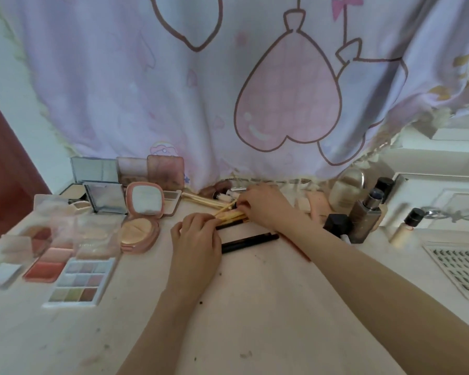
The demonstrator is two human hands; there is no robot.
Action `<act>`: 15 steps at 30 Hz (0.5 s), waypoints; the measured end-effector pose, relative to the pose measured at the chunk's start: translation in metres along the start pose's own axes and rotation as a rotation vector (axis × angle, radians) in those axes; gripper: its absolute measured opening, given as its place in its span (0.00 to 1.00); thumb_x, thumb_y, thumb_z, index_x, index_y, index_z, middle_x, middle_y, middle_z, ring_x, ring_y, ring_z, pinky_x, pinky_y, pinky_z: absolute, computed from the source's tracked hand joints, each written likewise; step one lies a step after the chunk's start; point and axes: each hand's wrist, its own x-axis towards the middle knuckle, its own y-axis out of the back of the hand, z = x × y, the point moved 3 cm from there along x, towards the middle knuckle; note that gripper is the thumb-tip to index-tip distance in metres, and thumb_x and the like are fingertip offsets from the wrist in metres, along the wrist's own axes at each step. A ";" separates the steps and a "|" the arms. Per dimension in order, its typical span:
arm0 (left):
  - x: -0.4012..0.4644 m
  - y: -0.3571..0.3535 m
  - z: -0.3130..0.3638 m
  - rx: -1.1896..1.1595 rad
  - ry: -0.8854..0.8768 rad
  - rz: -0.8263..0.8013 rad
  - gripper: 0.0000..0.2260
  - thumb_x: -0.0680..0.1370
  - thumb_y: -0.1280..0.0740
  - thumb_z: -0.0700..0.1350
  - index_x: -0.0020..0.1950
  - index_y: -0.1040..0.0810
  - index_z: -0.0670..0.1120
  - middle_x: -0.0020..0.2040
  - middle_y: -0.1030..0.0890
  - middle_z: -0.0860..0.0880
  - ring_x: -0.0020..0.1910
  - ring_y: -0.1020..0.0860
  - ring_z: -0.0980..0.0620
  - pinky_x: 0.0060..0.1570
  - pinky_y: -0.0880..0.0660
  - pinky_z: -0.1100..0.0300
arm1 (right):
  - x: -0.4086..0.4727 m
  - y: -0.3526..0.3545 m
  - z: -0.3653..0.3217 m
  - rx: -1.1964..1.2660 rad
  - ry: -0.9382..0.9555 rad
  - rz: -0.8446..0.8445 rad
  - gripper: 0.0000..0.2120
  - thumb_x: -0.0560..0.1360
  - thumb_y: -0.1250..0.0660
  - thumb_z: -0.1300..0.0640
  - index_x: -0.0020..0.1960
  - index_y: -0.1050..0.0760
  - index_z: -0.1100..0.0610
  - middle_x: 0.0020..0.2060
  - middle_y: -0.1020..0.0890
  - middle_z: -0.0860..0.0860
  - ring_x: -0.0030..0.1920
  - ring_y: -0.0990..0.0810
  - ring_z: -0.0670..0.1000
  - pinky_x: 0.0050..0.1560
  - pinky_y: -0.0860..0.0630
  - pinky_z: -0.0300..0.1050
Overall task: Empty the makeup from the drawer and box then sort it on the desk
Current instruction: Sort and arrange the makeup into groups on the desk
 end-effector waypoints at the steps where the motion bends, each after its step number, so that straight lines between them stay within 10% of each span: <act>1: 0.000 -0.001 -0.001 0.013 0.002 -0.005 0.18 0.73 0.48 0.44 0.49 0.19 0.45 0.48 0.21 0.49 0.51 0.32 0.54 0.49 0.35 0.53 | 0.003 0.000 -0.002 -0.003 0.007 -0.025 0.13 0.79 0.43 0.52 0.58 0.23 0.50 0.57 0.23 0.53 0.60 0.29 0.55 0.59 0.34 0.52; 15: 0.000 -0.009 -0.006 0.046 0.032 -0.056 0.12 0.72 0.39 0.43 0.51 0.18 0.48 0.48 0.20 0.50 0.51 0.27 0.50 0.48 0.39 0.54 | -0.006 0.001 0.001 0.149 0.009 -0.017 0.11 0.80 0.44 0.55 0.60 0.30 0.56 0.56 0.25 0.53 0.59 0.29 0.54 0.59 0.32 0.50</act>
